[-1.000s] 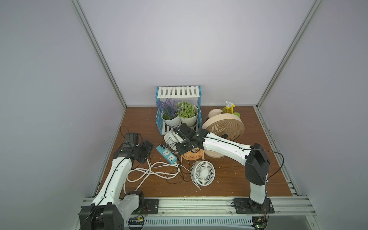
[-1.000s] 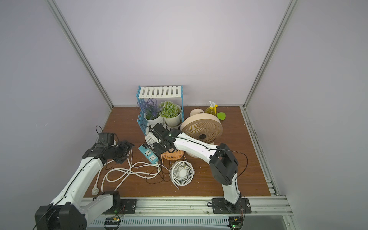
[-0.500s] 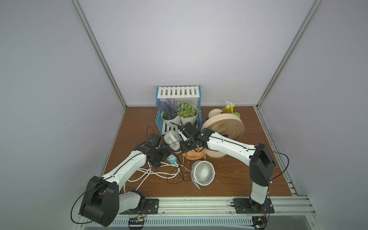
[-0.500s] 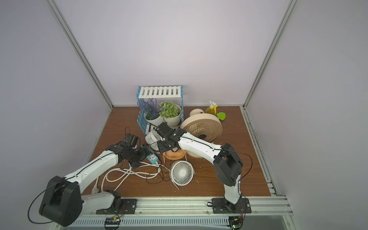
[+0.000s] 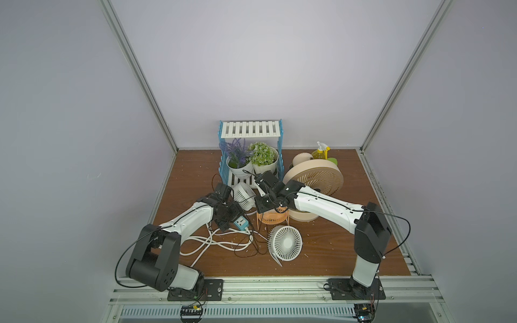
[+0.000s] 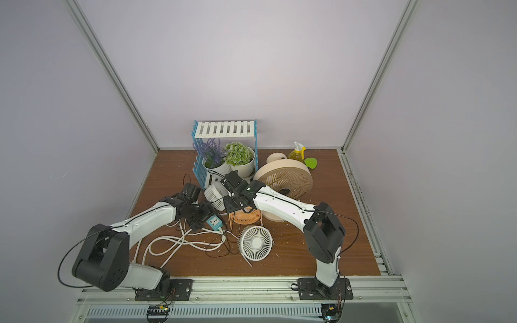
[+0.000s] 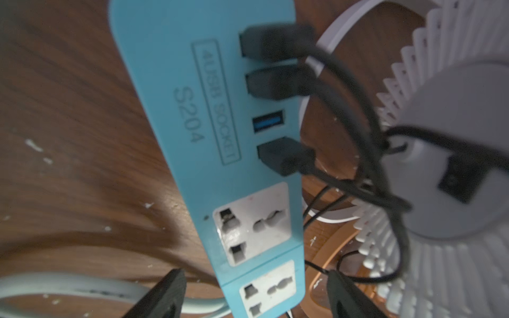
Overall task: Unplug the desk fan from the power strip
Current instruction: Place the plug at the center of the board.
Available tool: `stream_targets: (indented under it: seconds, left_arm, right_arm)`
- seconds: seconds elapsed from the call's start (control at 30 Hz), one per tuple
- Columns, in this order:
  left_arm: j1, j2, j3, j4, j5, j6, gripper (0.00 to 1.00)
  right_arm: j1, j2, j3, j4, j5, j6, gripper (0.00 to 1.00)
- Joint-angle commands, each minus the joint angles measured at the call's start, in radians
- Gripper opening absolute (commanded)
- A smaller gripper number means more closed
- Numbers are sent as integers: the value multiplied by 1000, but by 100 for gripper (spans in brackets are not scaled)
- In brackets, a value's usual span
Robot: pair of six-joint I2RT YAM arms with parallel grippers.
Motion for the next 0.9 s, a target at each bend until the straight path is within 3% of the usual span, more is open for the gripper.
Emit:
stream_targets:
  seconds: [0.0,0.33,0.87]
  left_arm:
    - [-9,31,25,7,-9,41,86]
    - [-8,112,75,-15,-2,99,90]
    - [-10,86,-28,-113,-34,185,67]
  right_arm:
    - [-6,-38,-19,-5,22,9,0]
    - [-8,-25,-61,6,18,13,0]
    - [-51,10,-108,-75,139,-46,0]
